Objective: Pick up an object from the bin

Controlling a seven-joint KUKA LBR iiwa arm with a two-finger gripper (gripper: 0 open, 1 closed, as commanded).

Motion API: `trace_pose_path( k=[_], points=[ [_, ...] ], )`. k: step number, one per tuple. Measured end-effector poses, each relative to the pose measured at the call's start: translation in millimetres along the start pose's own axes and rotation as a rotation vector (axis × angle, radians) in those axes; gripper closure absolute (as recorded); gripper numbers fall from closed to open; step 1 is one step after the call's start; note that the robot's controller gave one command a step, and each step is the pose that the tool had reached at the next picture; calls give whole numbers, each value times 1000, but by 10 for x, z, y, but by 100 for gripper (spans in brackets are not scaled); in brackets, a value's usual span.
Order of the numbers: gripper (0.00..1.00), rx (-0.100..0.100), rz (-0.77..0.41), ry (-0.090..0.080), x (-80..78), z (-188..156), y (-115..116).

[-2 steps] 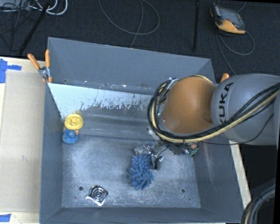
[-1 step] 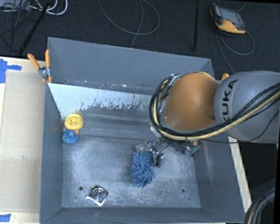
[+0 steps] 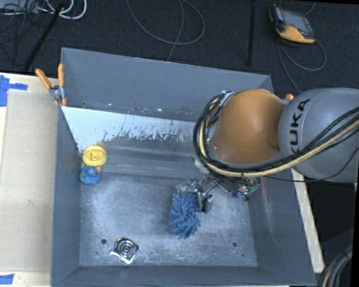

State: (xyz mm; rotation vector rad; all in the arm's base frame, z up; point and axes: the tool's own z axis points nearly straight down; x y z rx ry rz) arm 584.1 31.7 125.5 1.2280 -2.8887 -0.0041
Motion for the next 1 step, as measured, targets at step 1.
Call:
trace_pose_path(
  k=[1],
  points=[
    [100, 0, 1, 0, -3, -201, 3]
  ],
)
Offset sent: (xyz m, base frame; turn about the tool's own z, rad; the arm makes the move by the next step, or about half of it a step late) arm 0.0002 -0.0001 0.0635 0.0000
